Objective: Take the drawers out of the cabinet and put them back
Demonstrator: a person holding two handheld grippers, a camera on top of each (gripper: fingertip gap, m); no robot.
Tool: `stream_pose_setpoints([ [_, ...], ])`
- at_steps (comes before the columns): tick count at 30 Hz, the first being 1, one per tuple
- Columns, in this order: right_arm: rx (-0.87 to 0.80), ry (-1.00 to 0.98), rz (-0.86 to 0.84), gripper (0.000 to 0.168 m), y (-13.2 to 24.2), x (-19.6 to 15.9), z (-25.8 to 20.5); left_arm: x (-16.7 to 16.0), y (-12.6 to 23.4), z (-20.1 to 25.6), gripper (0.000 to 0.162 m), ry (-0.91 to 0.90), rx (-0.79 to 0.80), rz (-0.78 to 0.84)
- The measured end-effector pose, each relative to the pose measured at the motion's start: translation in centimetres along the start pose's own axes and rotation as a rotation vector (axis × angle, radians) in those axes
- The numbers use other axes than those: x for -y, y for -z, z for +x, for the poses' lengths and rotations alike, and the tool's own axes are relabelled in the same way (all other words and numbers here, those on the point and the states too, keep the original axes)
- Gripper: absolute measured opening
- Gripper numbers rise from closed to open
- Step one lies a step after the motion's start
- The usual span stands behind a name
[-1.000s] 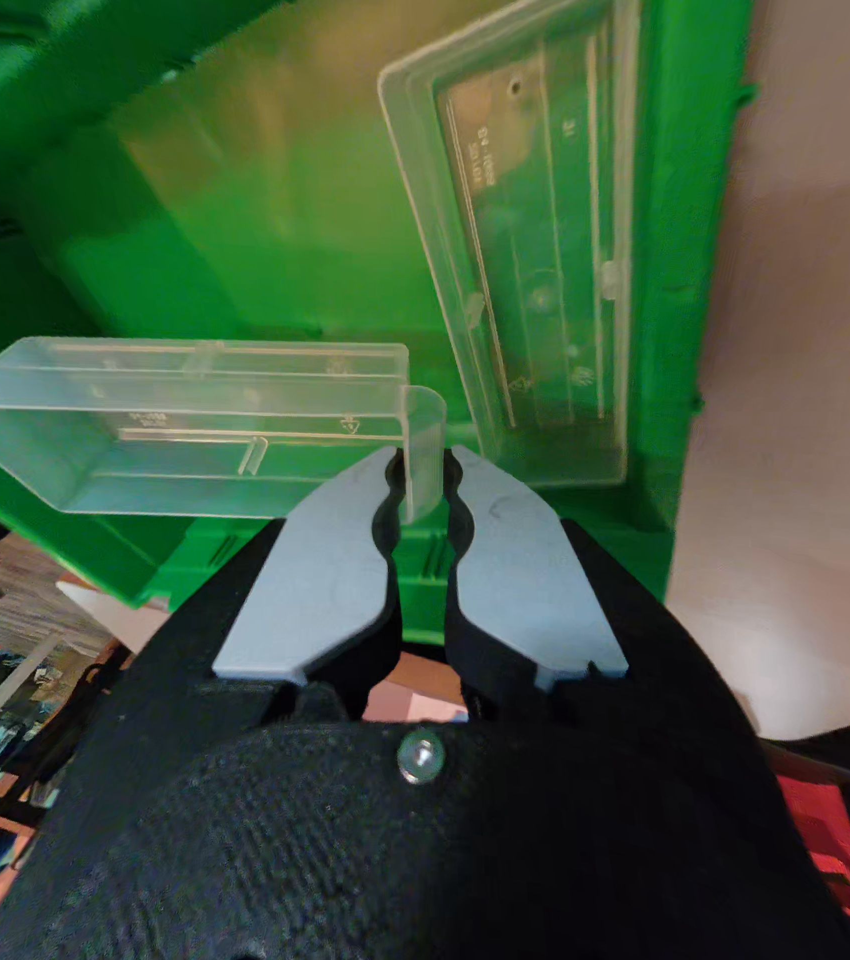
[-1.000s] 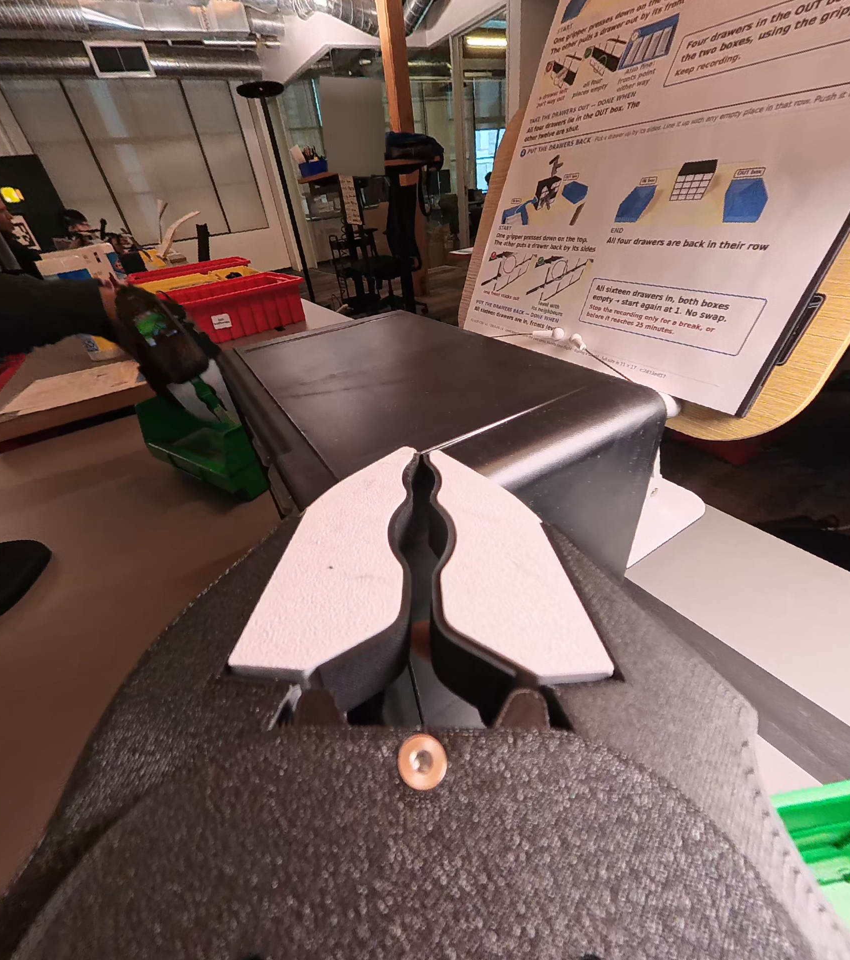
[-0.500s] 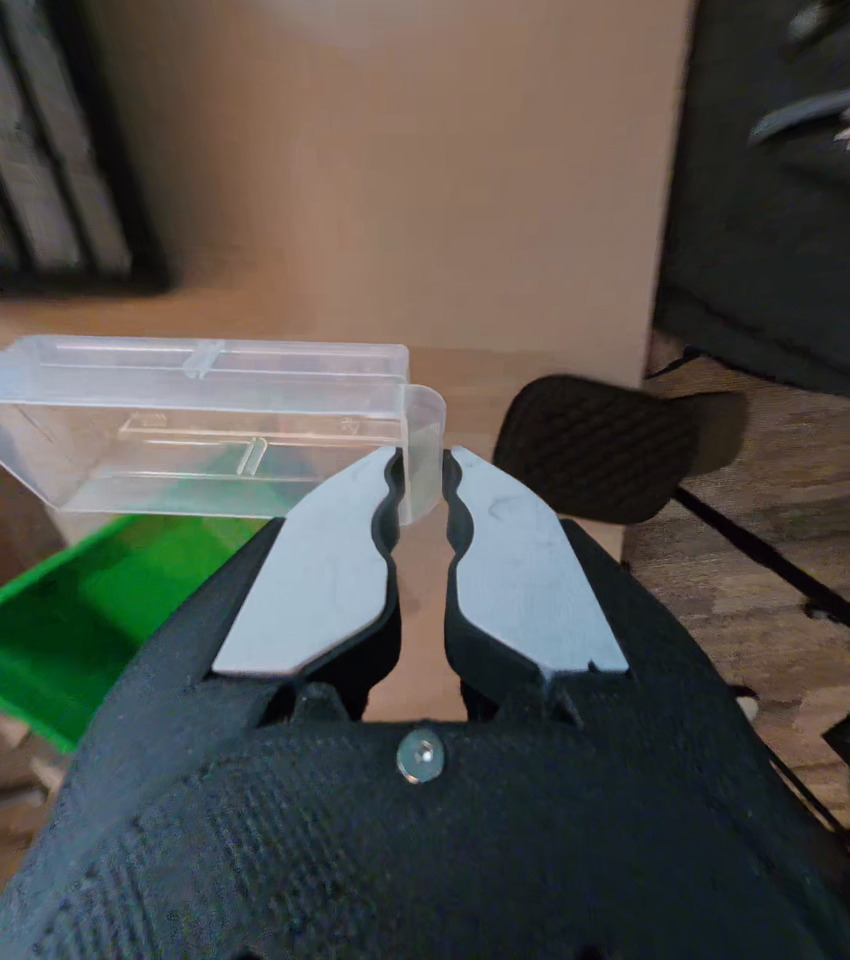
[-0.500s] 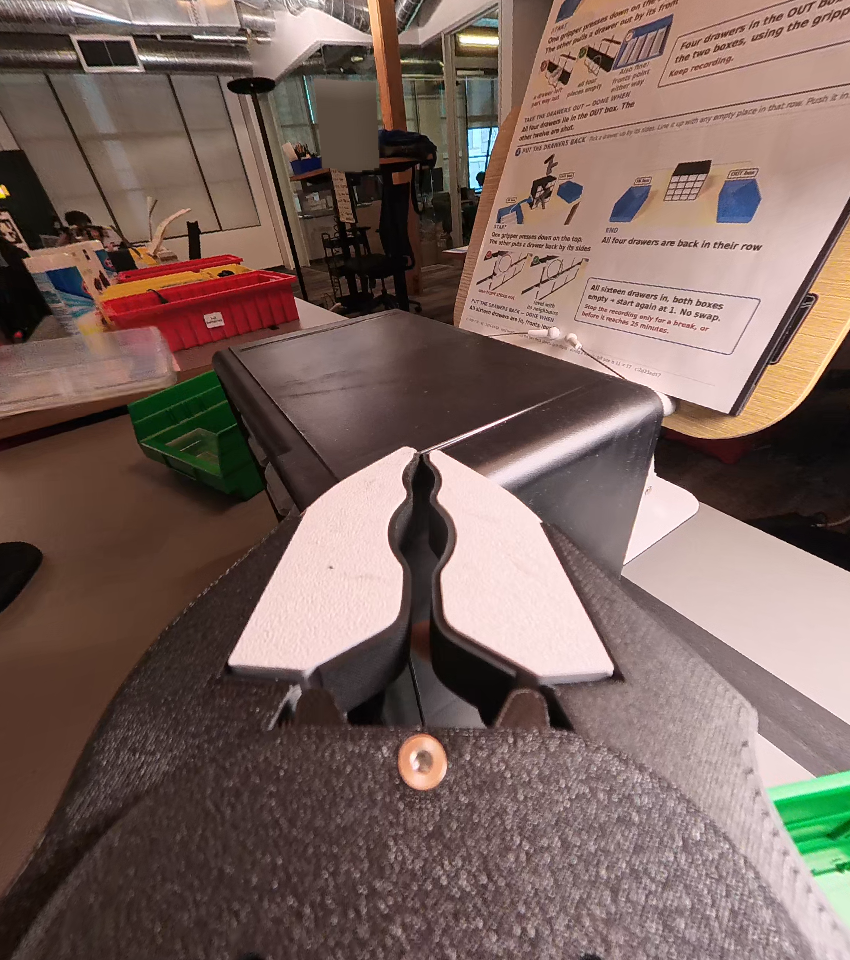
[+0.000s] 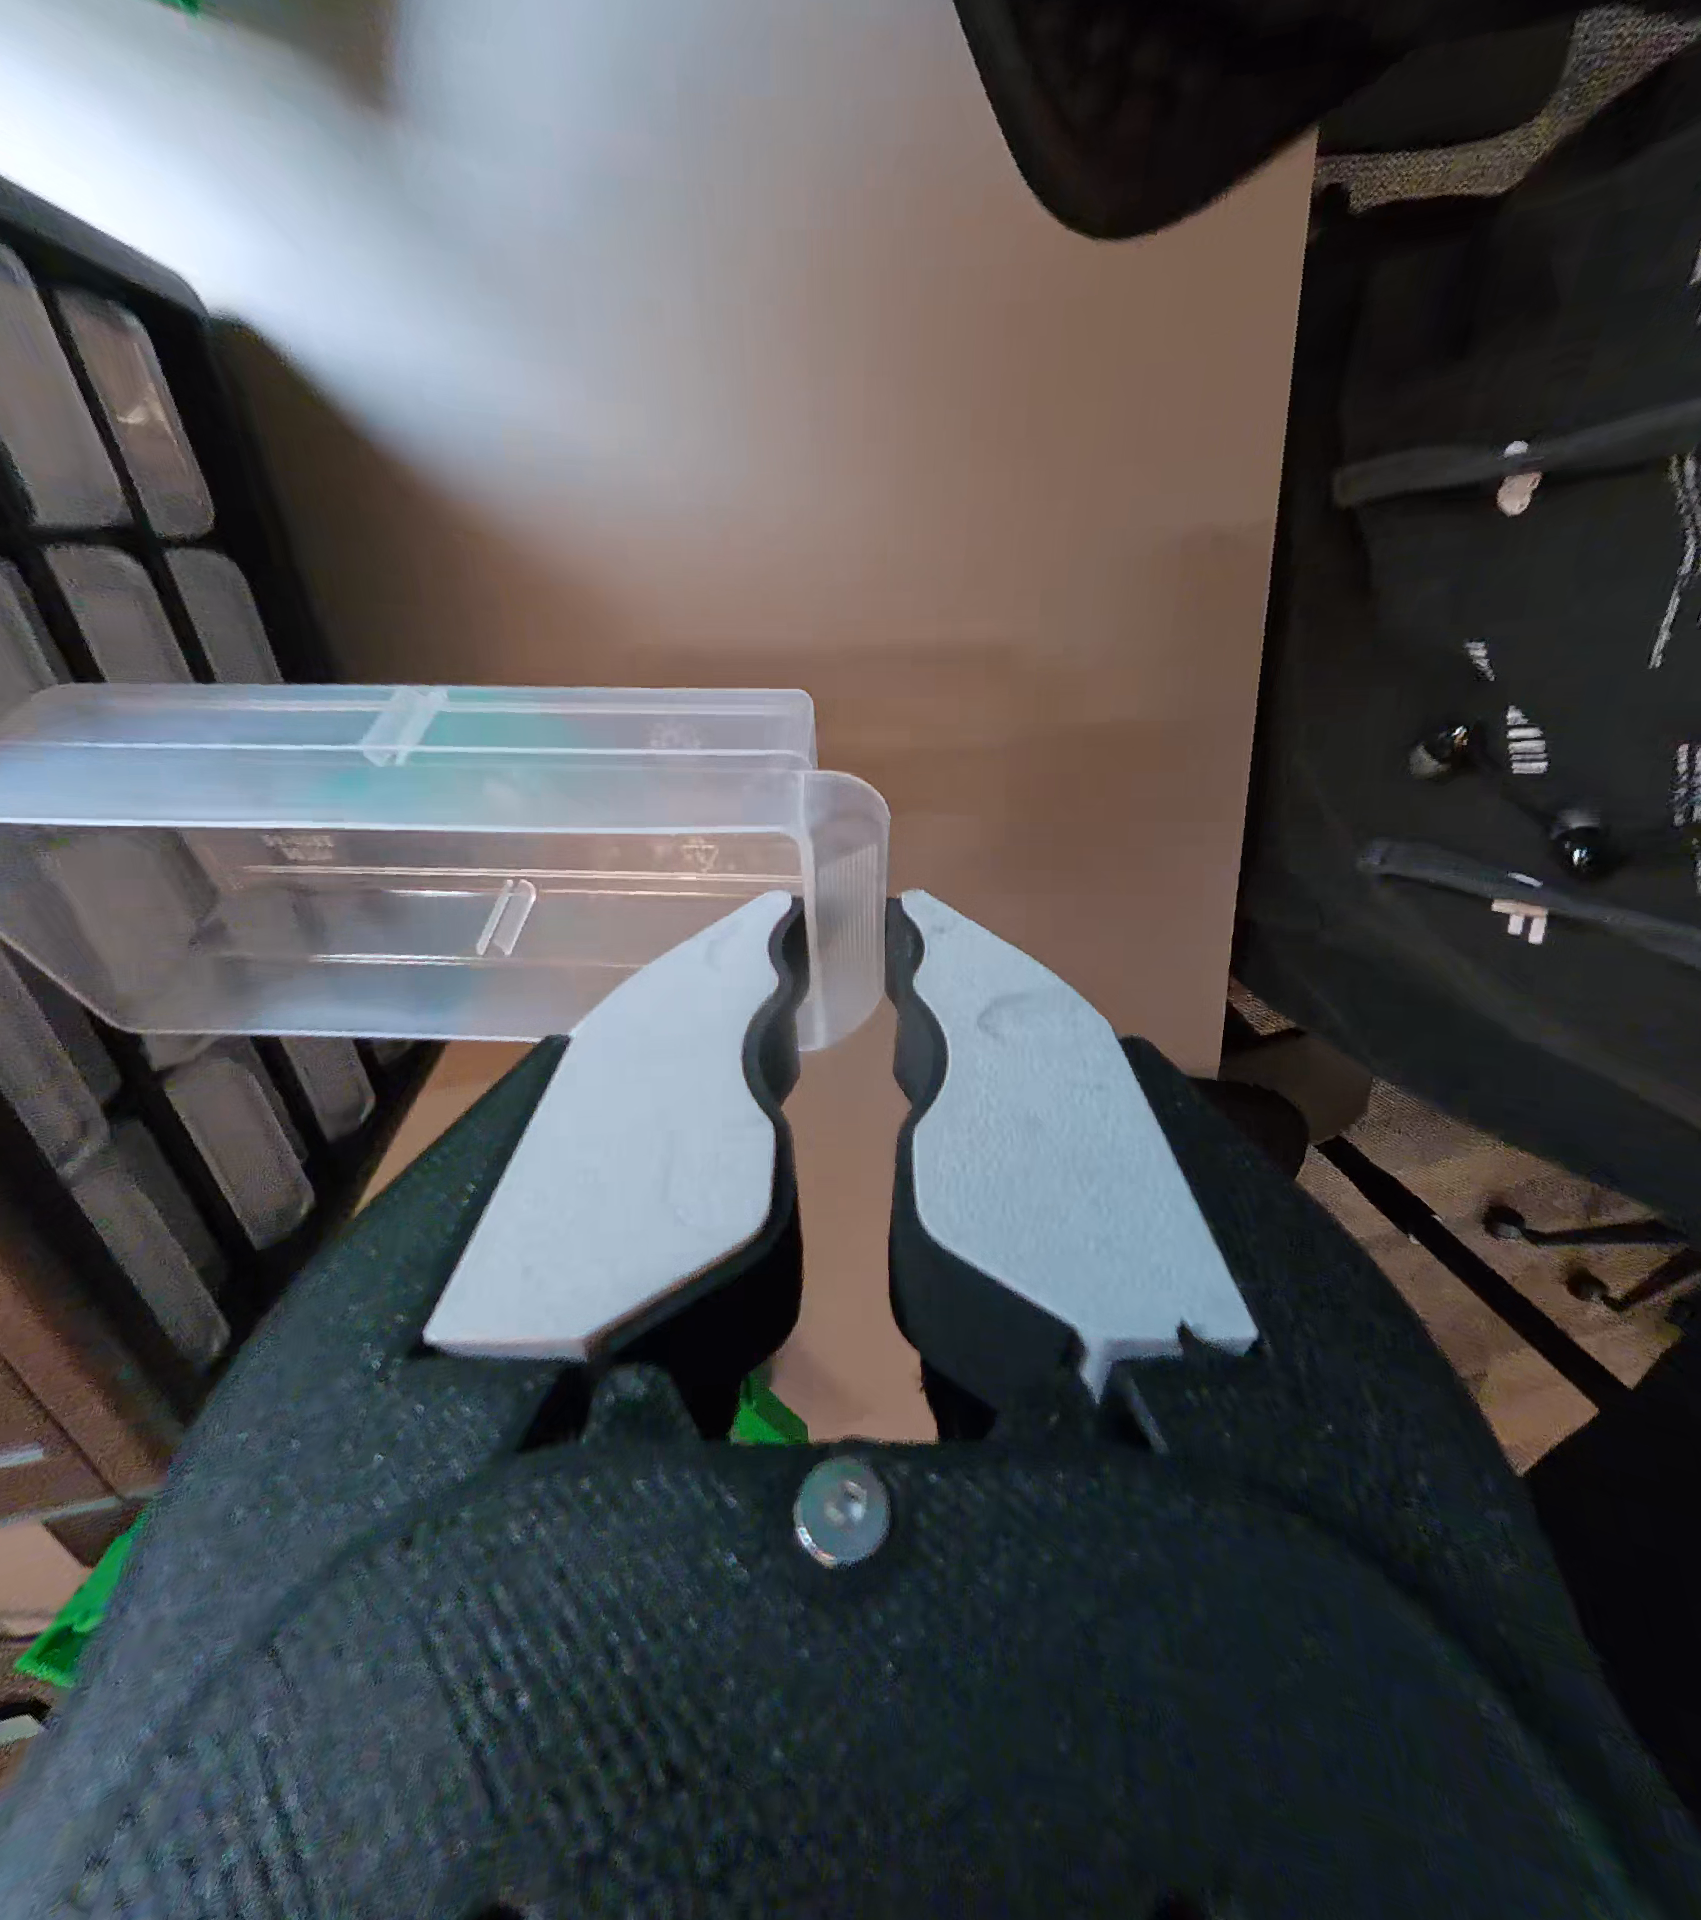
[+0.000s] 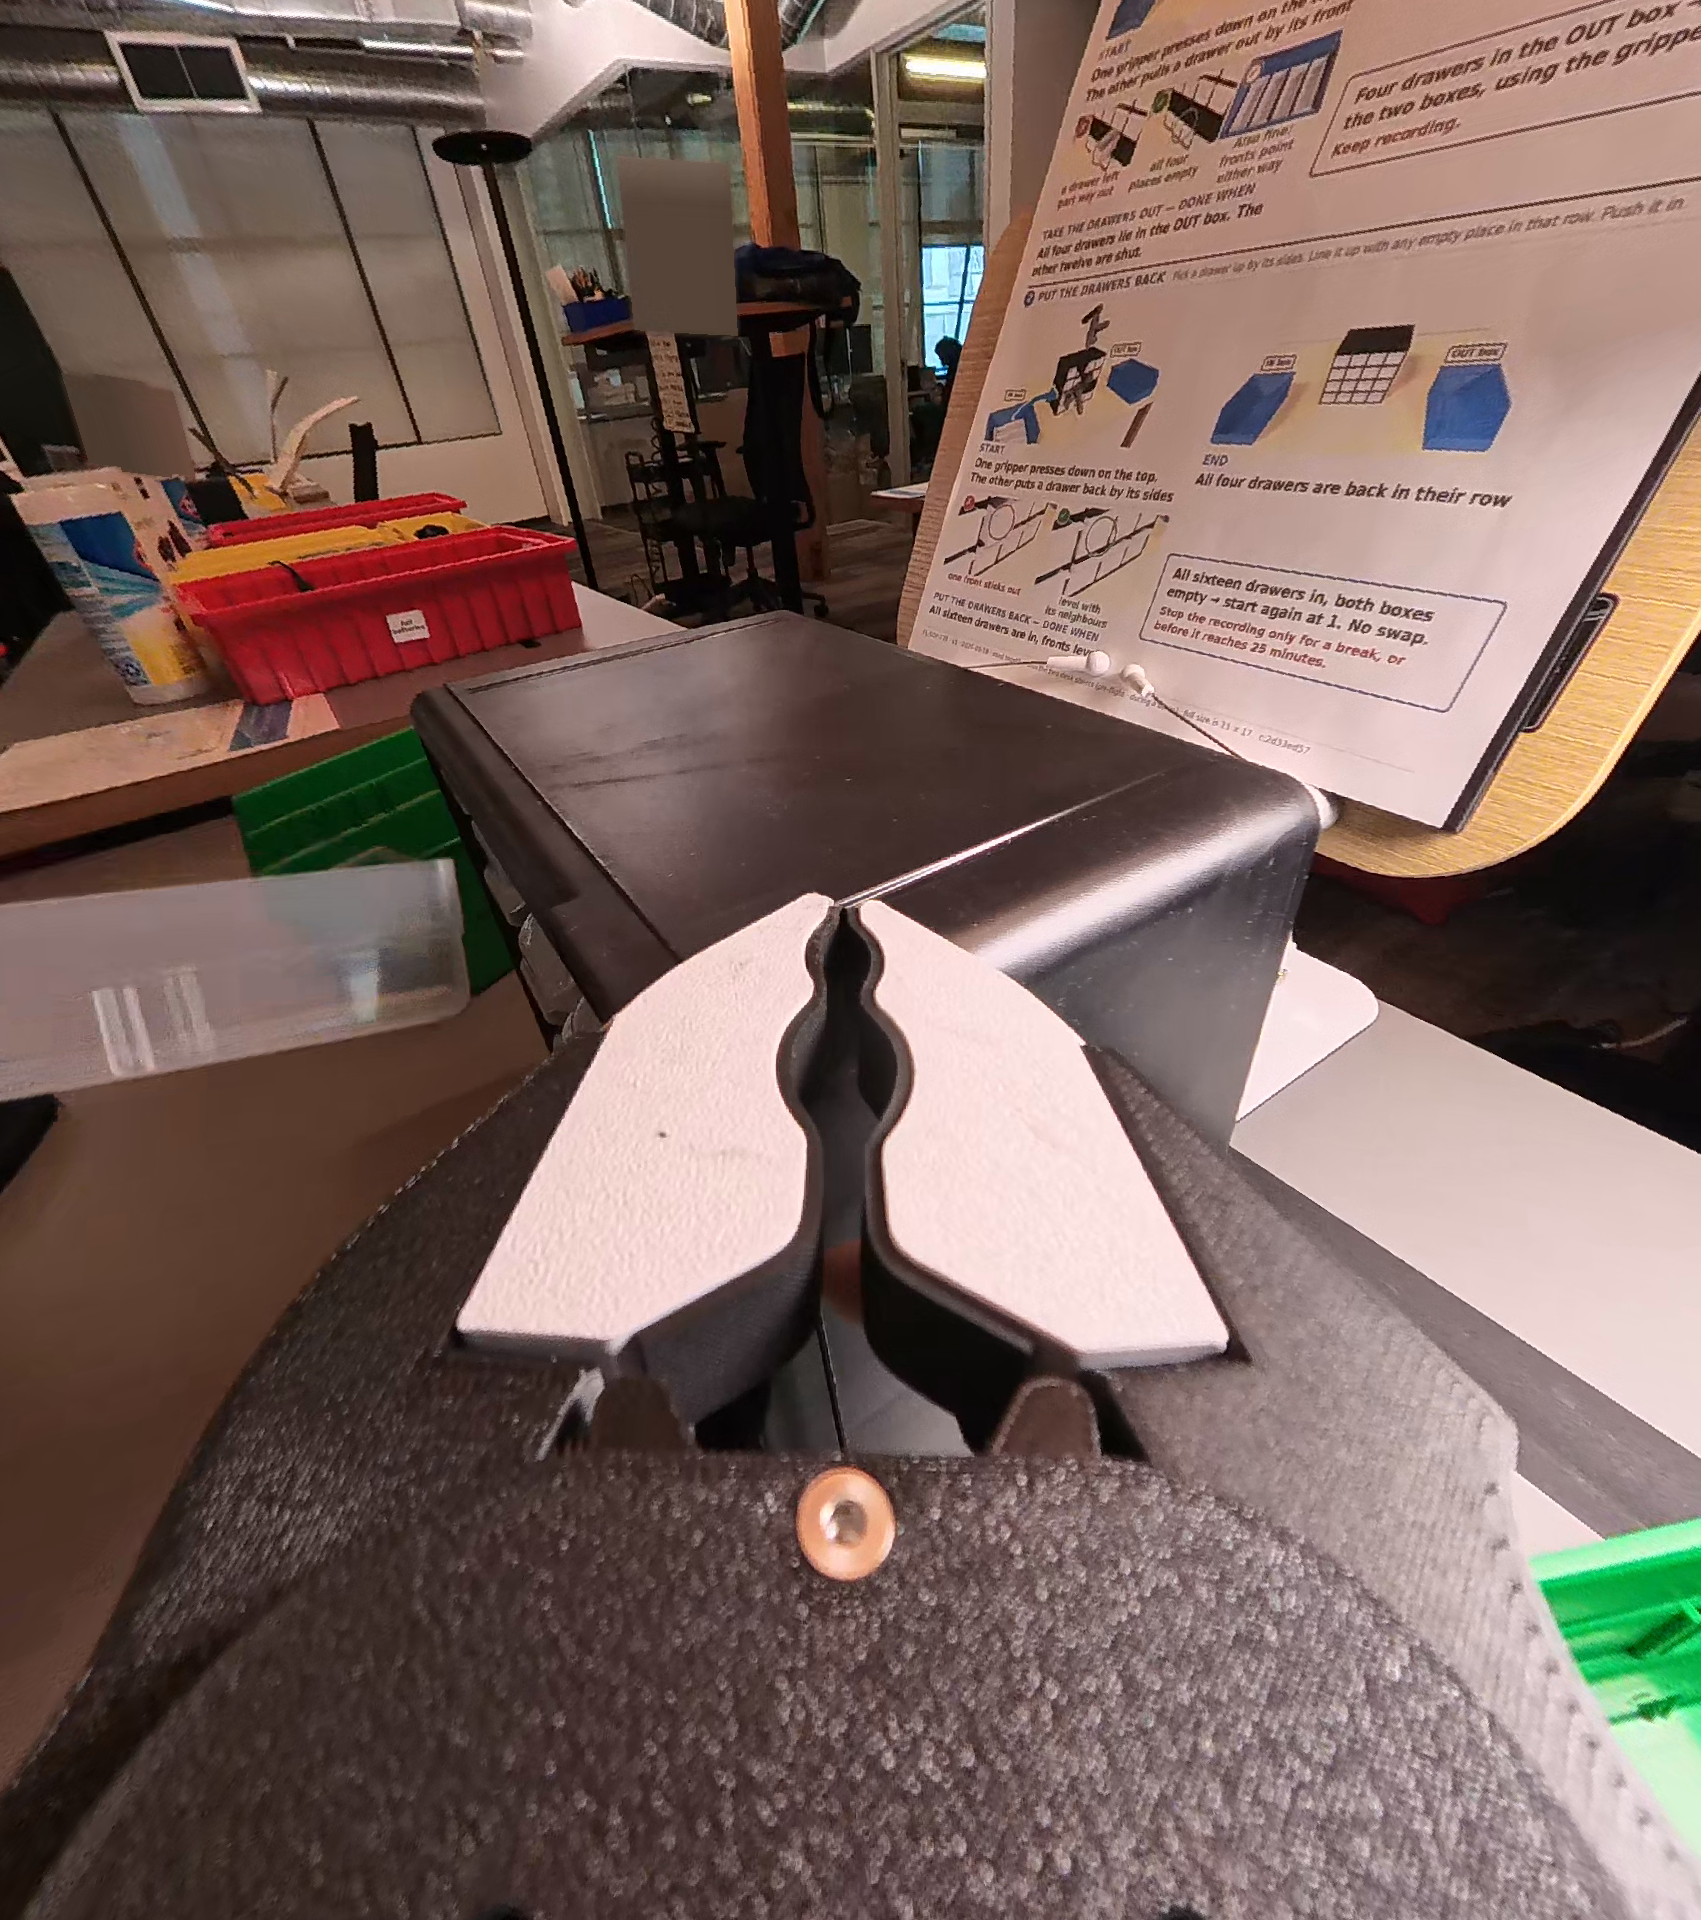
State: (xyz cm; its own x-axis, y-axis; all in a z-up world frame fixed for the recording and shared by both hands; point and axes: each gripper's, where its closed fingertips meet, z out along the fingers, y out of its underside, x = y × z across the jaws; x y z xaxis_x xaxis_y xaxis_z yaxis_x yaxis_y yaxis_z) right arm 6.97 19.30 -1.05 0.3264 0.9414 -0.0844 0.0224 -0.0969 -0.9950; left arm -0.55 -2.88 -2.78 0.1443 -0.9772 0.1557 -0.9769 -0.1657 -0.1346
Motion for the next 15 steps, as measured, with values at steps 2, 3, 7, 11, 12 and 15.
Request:
stream_pose_setpoints([
  [2, -0.002, 0.003, -0.002, 0.0, 0.0, 0.0, 0.0, 1.2, -0.3, -0.3, 0.014, 0.001, -0.023, -0.015],
  [3, -0.003, 0.006, -0.004, 0.0, 0.0, 0.0, 0.0, 1.6, -0.5, -0.4, 0.014, -0.001, -0.031, -0.026],
  [7, -0.005, 0.01, -0.007, 0.0, 0.0, 0.0, 0.0, 2.6, -0.7, -1.3, 0.014, 0.008, -0.028, -0.085],
  [11, -0.003, 0.009, -0.004, 0.0, 0.0, 0.0, 0.0, 3.1, -0.6, -2.1, 0.014, 0.018, -0.017, -0.149],
  [12, -0.003, 0.009, -0.005, 0.0, 0.0, 0.0, 0.0, 3.2, -0.6, -2.3, 0.014, 0.022, -0.013, -0.164],
  [15, -0.006, 0.014, -0.007, 0.0, 0.0, 0.0, 0.0, 3.4, -0.8, -3.0, 0.014, 0.044, 0.0, -0.216],
])
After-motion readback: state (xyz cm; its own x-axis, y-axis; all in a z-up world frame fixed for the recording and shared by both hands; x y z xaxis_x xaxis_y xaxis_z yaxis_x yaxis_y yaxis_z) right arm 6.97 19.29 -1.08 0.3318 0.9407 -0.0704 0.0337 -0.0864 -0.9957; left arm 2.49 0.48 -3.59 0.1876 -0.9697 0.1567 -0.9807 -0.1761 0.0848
